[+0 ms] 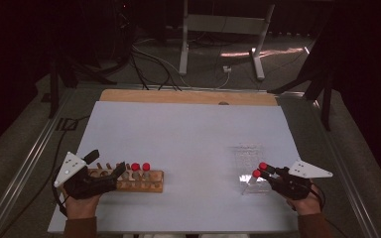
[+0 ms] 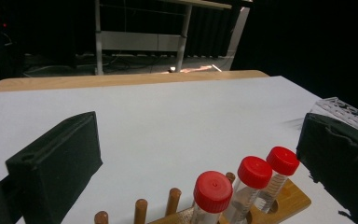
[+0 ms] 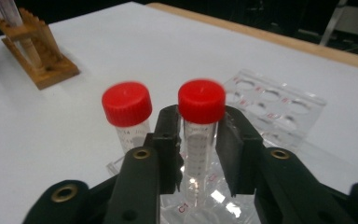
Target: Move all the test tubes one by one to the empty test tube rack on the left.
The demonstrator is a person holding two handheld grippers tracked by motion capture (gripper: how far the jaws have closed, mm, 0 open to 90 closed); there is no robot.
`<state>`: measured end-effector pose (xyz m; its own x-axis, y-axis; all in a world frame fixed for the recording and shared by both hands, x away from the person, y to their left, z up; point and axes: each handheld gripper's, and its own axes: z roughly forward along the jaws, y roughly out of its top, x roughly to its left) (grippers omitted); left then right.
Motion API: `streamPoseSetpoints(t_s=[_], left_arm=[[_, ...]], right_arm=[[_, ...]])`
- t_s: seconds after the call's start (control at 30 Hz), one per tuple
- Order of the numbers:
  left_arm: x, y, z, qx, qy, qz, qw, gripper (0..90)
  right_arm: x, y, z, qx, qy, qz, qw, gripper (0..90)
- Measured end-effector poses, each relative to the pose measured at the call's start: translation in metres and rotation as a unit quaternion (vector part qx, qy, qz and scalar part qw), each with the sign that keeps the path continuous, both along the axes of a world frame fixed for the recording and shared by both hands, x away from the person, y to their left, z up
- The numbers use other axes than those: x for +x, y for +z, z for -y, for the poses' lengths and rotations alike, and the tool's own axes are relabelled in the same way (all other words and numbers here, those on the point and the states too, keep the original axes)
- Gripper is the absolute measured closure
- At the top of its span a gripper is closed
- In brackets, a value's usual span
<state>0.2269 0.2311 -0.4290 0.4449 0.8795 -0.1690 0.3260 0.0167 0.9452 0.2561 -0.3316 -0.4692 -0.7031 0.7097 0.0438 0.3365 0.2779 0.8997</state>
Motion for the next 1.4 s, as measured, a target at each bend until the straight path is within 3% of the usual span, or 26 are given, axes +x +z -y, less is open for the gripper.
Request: streamPoseSetpoints(t_s=[0.1,0.6,1.4], left_arm=[[0.0,0.0,0.0,-0.002,0.0,0.001,1.0,0.6],[0.0,0.0,0.0,-0.001,0.0,0.001,1.0,0.6],[0.001,-0.001,0.0,-0.002,-0.001,0.0,1.0,0.6]], right_arm=[[0.001,-0.004,-0.004,-0.014,-0.001,-0.004,0.9999,71.1],[0.002,-0.004,-0.003,-0.011,-0.004,-0.001,0.9999,73.5],[-0.003,0.015,-0.002,0.0,-0.012,0.029,0.9995,73.5]])
